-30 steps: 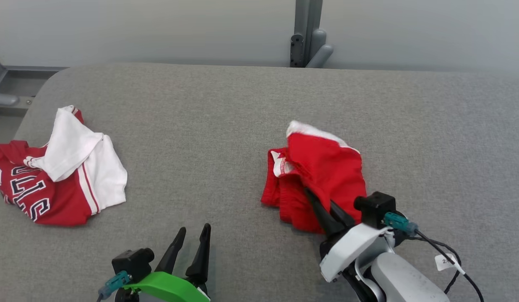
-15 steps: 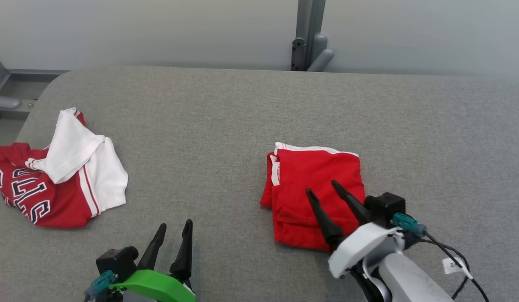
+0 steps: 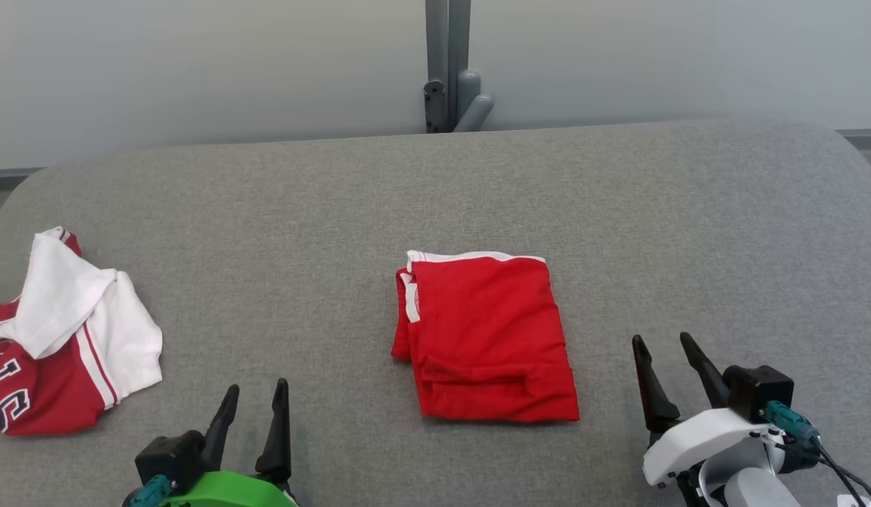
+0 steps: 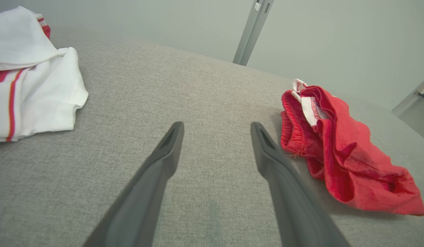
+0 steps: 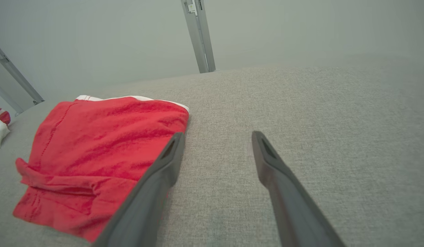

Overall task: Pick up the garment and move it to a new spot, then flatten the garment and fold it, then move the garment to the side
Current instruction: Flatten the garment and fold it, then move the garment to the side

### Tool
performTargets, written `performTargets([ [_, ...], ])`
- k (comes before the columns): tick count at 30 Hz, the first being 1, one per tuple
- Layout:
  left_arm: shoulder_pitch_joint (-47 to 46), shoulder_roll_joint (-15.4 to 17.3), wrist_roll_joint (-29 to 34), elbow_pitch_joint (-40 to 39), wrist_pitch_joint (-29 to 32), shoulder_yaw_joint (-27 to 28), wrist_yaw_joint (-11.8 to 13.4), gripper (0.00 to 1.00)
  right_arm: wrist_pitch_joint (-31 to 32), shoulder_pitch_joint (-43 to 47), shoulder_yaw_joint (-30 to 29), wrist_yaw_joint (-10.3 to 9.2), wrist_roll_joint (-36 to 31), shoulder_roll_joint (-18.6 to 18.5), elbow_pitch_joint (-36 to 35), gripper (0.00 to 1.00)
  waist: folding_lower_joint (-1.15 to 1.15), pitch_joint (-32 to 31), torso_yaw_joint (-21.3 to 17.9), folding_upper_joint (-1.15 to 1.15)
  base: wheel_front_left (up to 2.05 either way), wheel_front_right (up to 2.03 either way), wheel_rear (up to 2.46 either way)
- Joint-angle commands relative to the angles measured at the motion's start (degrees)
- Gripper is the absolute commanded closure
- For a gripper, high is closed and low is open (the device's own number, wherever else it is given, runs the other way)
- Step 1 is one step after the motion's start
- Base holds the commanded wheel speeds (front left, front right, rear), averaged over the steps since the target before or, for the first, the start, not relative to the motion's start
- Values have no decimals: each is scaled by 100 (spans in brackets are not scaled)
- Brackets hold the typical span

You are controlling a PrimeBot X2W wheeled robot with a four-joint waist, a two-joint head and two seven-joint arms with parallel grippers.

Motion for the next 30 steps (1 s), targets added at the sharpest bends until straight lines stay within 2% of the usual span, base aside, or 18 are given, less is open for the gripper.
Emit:
performTargets([
  [1,108,-20,144,-14,-1,106,16,0,-2,95,-78,-2,-65,24,-47,0,0,-47,-104,0,0,0,0],
  [8,260,-81,496,-254,-1,409,16,0,-2,195,-372,-2,-249,83,-167,0,0,-146,-236,0,0,0,0],
  [19,425,-136,896,-441,-1,711,16,0,-2,264,-385,-2,-137,111,-225,0,0,-221,-235,0,0,0,0],
  [25,385,-138,948,-479,-1,668,16,0,-2,229,-253,-2,-61,113,-158,0,0,-124,-130,0,0,0,0],
  [30,192,-137,885,-491,-1,464,16,0,-2,-178,131,-2,13,105,9,0,0,203,204,0,0,0,0],
])
